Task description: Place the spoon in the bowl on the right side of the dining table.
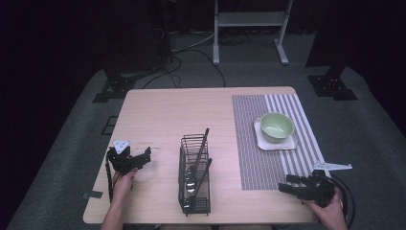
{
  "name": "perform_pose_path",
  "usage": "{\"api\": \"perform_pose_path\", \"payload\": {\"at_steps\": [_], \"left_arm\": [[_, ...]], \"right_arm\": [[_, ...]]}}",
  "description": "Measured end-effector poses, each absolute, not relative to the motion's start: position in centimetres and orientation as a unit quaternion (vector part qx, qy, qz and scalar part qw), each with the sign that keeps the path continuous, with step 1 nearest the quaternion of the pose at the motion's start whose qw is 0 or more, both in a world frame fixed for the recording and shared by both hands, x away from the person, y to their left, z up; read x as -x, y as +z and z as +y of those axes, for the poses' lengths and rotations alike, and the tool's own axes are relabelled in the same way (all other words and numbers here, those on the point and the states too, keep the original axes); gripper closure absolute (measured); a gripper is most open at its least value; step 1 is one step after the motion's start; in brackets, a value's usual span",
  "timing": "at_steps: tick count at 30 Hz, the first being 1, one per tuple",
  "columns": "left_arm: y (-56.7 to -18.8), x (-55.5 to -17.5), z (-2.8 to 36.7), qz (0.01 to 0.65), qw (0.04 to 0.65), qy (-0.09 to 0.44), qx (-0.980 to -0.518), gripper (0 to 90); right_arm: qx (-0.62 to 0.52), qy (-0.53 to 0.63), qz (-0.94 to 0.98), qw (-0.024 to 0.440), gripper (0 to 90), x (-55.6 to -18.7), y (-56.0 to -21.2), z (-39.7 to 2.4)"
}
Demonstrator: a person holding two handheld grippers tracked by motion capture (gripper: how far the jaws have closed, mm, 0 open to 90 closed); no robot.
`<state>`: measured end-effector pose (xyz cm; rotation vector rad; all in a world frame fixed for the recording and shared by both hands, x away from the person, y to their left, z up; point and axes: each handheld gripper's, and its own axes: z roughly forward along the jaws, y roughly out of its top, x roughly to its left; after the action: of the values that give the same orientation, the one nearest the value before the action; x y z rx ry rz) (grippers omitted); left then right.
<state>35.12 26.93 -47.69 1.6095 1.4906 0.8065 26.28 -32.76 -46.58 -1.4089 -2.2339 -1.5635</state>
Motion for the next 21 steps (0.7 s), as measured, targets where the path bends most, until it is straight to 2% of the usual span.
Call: {"api": "perform_pose_path", "payload": {"at_steps": [10, 21], "left_arm": [[-47.7, -35.1, 26.9, 0.583, 0.392, 0.322, -0.635, 0.0], [-47.7, -35.0, 27.0, 0.586, 0.392, 0.318, -0.634, 0.0]], "right_arm": [[0.442, -0.509, -0.736, 0.064, 22.6, -27.3, -46.3, -31.1], [0.395, -0.511, -0.759, 0.073, 22.6, -28.3, -44.5, -27.0]]}}
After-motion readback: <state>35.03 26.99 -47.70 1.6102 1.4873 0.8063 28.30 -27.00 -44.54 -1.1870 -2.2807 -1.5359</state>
